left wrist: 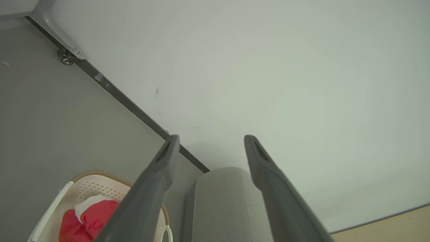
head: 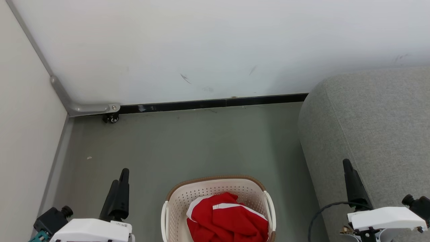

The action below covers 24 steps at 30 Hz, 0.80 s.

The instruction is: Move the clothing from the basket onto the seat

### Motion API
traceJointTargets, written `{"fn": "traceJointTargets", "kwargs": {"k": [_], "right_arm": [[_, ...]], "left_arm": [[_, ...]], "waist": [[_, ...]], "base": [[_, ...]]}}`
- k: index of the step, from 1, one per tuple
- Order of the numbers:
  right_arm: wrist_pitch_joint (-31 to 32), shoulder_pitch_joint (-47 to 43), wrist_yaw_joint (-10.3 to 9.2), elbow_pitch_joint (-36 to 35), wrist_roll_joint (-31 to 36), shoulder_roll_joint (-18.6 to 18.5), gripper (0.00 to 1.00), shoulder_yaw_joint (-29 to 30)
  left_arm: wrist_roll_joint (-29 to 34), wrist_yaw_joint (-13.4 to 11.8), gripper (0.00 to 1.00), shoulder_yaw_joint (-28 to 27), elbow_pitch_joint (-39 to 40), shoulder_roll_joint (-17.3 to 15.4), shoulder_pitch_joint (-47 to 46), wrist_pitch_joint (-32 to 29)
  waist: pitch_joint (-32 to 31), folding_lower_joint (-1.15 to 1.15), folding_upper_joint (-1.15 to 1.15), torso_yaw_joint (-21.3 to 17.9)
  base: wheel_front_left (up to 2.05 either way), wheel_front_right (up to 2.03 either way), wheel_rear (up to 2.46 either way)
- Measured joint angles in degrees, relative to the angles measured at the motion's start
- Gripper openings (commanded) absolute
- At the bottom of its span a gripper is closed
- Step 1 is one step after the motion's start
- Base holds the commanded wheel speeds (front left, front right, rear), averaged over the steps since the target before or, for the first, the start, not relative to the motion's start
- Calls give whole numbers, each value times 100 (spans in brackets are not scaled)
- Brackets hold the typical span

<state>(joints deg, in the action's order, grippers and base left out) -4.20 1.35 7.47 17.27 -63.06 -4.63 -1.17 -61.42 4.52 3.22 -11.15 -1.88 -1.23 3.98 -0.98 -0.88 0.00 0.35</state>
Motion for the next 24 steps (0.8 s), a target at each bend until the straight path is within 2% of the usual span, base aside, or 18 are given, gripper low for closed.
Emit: {"fn": "traceJointTargets", "kwargs": {"k": [14,20,24], "right_arm": [[-269,13,0,103,1359,87,100,-12],[-352,13,0,199,2115,131,100,-40],[-368,14,0,281,2485,149,100,-66]], "left_arm": [[1740,-169,100,417,222,-152,-1,255],[2586,-307,100,647,263,-190,-1,374],[3056,-442,100,746,259,-199,2,490]], "waist": [[50,63,0,14],[76,78,0,24],[85,80,0,28]], "base": [[0,0,0],[0,0,0],[0,0,0]]}}
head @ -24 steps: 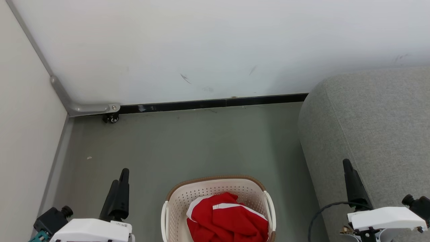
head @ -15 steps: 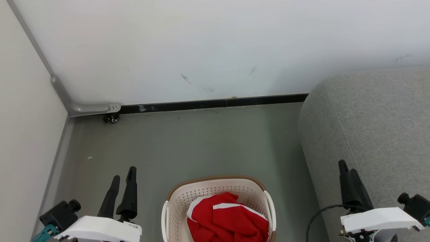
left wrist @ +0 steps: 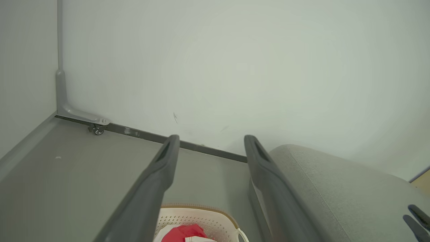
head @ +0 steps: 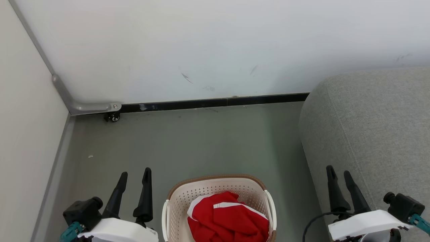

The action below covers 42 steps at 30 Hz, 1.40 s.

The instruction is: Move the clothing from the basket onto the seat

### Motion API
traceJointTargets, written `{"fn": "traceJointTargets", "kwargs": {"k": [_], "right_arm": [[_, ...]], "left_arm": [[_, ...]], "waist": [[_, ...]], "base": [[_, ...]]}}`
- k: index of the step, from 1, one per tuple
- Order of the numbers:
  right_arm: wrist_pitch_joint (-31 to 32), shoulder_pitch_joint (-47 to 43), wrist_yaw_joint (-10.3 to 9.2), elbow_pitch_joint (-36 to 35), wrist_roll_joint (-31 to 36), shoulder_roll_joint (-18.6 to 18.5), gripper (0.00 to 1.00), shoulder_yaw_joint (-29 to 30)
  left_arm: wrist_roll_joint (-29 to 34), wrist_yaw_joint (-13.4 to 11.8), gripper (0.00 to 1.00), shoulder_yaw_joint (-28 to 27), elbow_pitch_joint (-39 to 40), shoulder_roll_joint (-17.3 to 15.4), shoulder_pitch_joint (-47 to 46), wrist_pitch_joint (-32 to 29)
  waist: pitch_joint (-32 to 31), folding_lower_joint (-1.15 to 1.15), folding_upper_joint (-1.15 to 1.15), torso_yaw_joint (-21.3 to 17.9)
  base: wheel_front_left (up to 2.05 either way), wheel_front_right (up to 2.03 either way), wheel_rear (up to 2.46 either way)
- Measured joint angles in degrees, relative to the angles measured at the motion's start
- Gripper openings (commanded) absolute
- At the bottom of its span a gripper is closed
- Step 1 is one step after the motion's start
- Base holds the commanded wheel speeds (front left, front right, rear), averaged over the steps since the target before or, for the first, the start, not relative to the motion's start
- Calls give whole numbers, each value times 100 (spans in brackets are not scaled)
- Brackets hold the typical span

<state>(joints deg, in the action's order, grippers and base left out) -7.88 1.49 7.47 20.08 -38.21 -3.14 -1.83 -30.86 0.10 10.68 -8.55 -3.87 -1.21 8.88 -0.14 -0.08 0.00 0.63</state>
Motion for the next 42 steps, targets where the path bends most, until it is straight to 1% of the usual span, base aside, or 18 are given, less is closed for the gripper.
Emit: {"fn": "traceJointTargets", "kwargs": {"k": [7,9,11,18,26,33,42], "right_arm": [[-3,15,0,97,775,9,100,-36],[-18,36,0,136,1005,9,100,-35],[-20,60,1,164,1237,11,100,-37],[-90,60,1,277,2046,19,100,-10],[-227,60,1,378,2778,30,100,54],[-231,59,1,379,2821,37,100,79],[-288,59,1,377,2694,38,100,22]], "left_arm": [[665,-167,100,133,-22,-3,4,132],[858,-176,100,182,-42,-5,8,186],[1023,-263,100,220,-62,1,12,233],[1583,-427,100,318,-235,2,151,377],[2214,-742,100,315,-344,3,175,527],[2210,-812,100,241,-461,12,214,527],[2137,-818,100,110,-593,24,209,527]], "waist": [[0,2,0,11],[-4,2,0,16],[-10,3,0,21],[-42,4,0,30],[-90,5,0,34],[-100,5,0,35],[-89,5,0,23]], "base": [[0,0,0],[0,0,0],[0,0,0],[0,0,0],[0,0,0],[0,0,0],[0,0,0]]}}
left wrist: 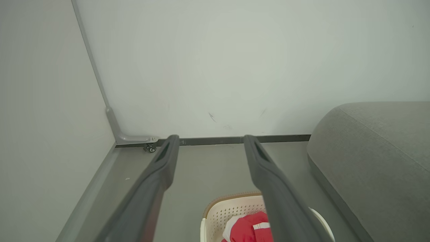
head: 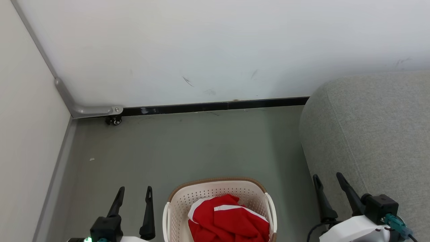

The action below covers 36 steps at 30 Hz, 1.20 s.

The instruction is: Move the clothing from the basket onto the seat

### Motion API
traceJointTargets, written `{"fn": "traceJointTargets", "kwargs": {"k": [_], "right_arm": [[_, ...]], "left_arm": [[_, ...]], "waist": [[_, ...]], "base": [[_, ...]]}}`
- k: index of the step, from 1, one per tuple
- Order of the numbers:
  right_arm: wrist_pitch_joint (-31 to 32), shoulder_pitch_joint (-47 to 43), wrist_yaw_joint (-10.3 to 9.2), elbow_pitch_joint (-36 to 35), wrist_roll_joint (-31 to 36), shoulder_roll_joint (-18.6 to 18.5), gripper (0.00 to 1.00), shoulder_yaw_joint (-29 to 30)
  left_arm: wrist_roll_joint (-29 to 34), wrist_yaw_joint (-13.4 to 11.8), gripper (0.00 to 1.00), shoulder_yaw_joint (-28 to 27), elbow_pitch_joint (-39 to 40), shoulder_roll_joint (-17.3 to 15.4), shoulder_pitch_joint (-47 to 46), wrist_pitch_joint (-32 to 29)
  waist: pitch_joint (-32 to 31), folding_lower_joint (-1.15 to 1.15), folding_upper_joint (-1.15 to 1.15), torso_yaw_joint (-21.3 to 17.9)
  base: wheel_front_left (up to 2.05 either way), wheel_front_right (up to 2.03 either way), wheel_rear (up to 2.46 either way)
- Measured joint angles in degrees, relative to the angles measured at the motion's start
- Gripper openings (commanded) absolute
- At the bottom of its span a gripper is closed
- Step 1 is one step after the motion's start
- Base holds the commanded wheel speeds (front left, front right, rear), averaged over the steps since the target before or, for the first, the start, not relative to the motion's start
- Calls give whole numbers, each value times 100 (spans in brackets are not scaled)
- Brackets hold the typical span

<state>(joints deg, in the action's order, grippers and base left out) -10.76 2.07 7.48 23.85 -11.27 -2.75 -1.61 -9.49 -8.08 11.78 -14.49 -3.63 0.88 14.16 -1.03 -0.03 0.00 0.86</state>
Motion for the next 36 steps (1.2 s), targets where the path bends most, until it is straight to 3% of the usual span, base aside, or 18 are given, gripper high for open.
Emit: {"fn": "traceJointTargets", "kwargs": {"k": [20,36], "right_arm": [[-85,-2,0,-90,-140,1,100,0],[-134,-82,0,-302,-19,13,100,417]], "left_arm": [[14,-57,100,-116,-48,12,-69,0],[160,-40,100,-30,-176,2,-393,0]], "waist": [[101,1,0,-32],[416,1,0,-100]], "base": [[0,0,0],[0,0,0]]}}
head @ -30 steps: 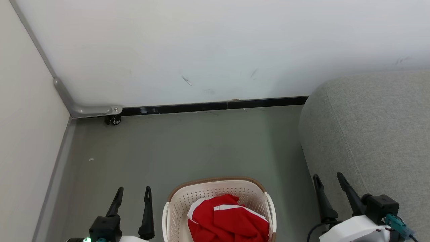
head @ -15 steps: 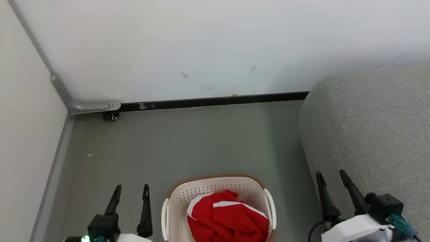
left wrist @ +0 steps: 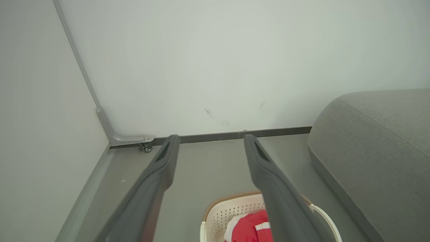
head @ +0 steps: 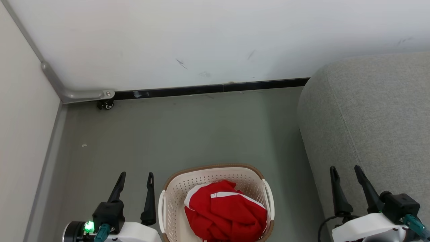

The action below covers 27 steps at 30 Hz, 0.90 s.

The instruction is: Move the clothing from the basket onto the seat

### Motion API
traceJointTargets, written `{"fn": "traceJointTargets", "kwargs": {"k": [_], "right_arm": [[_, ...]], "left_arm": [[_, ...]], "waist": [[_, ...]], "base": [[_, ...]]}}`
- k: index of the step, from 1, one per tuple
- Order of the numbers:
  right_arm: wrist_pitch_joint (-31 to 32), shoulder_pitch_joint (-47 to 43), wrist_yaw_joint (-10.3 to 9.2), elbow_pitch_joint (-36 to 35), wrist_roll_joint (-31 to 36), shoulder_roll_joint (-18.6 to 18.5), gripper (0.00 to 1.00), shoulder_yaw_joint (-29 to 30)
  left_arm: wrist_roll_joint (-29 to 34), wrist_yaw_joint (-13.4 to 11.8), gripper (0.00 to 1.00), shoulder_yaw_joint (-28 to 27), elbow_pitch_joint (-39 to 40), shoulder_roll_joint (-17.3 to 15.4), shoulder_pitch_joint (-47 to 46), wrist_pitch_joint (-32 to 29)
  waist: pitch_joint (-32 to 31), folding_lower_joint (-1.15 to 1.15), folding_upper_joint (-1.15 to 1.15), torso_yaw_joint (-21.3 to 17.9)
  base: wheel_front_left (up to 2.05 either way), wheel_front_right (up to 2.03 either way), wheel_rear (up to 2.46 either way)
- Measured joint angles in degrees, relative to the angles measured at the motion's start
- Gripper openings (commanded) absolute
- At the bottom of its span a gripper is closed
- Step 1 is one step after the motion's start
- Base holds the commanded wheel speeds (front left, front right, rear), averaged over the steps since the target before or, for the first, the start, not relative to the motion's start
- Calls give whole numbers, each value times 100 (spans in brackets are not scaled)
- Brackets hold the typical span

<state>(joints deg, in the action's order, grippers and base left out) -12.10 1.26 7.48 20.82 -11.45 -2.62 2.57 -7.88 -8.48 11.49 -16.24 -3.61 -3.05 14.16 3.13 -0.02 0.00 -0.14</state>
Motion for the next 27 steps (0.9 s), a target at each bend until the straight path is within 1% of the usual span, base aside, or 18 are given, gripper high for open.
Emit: {"fn": "traceJointTargets", "kwargs": {"k": [9,16,23,27], "right_arm": [[-11,66,0,-215,0,8,100,111],[-59,164,0,-396,-2,14,100,256],[-109,241,0,-544,-63,16,100,428],[-118,242,0,-583,-81,16,100,492]], "left_arm": [[179,146,100,146,-45,-22,-334,0],[346,242,100,270,-96,-81,-710,1],[524,309,100,417,-270,-133,-944,4],[592,402,100,495,-417,-146,-1124,5]], "waist": [[315,0,0,-86],[680,0,0,-199],[1062,0,0,-335],[1292,1,0,-425]], "base": [[0,0,0],[0,0,0],[0,0,0],[0,0,0]]}}
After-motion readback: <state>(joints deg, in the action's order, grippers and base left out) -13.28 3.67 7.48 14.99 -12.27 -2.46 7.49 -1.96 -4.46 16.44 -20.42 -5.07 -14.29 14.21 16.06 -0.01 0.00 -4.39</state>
